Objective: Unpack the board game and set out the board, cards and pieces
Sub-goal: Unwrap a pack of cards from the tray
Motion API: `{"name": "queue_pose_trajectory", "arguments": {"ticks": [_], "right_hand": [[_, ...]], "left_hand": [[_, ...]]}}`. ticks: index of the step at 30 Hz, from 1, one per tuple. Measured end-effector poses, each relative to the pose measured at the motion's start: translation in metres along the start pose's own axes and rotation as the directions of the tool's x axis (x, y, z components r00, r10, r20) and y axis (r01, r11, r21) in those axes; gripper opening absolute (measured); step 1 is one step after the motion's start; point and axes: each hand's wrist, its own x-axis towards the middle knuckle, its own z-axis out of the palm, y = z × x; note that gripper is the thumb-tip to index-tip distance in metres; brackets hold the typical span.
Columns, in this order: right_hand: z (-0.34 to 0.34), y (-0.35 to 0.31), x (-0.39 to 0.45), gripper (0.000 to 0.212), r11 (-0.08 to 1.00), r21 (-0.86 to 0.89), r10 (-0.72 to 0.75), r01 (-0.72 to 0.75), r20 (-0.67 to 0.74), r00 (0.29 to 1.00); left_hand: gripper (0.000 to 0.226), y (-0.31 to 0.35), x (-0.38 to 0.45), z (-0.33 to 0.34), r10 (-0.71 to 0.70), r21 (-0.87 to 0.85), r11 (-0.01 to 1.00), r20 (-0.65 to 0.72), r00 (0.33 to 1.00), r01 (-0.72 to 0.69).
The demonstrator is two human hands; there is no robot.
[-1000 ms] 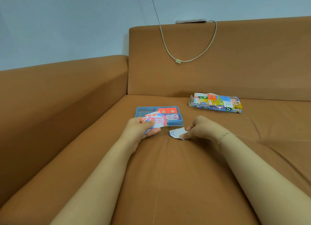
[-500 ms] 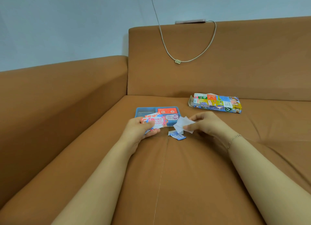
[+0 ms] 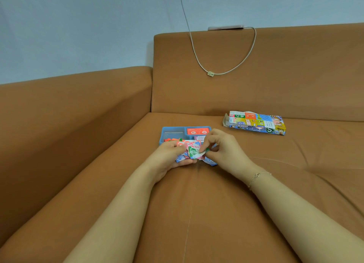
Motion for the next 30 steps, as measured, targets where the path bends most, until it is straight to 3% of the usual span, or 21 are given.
{"name": "queue_pose_trajectory", "arguments": {"ticks": [4, 7, 11, 15, 17, 19, 20, 24, 30], "right_hand": [[0.004, 0.0, 0.001, 0.024, 0.998, -0.058, -0.013, 0.014, 0.012, 1.0], [0.005, 0.0, 0.004, 0.023, 0.998, -0.062, 0.008, -0.008, 0.001, 1.0], [-0.002, -0.007, 0.004, 0.026, 0.996, 0.05, 0.071, -0.071, 0.01, 0.997], [-0.021, 0.0, 0.006, 0.019, 0.875, 0.293, 0.4, -0.386, 0.011, 0.916], [-0.029, 0.007, 0.006, 0.01, 0.837, 0.143, 0.535, -0.528, -0.008, 0.845], [-0.029, 0.01, 0.005, 0.023, 0.781, -0.138, 0.614, -0.61, -0.015, 0.789], [-0.028, 0.008, 0.005, 0.03, 0.754, -0.197, 0.639, -0.627, -0.003, 0.77], [-0.014, 0.007, 0.007, 0.045, 0.784, -0.289, 0.601, -0.55, 0.128, 0.789], [-0.008, 0.017, 0.011, 0.029, 0.809, -0.24, 0.582, -0.537, 0.194, 0.79]], "left_hand": [[0.03, 0.0, -0.001, 0.001, 0.006, -0.043, 0.999, 0.015, 1.0, -0.005], [0.022, -0.001, -0.001, 0.0, 0.025, -0.033, 0.999, 0.015, 1.0, -0.024], [0.022, -0.004, 0.002, -0.003, 0.038, -0.01, 0.999, -0.052, 0.998, -0.039], [0.024, -0.004, 0.003, -0.005, 0.068, -0.026, 0.997, -0.15, 0.986, -0.073], [0.023, -0.003, 0.005, -0.008, 0.083, -0.052, 0.994, -0.2, 0.976, -0.095], [0.023, -0.004, 0.007, -0.01, 0.09, -0.082, 0.99, -0.224, 0.97, -0.111], [0.024, -0.004, 0.007, -0.01, 0.091, -0.089, 0.99, -0.229, 0.969, -0.113], [0.027, -0.004, 0.008, -0.009, 0.091, -0.084, 0.99, -0.227, 0.97, -0.112], [0.026, -0.005, 0.009, -0.009, 0.1, -0.072, 0.99, -0.223, 0.97, -0.119]]}}
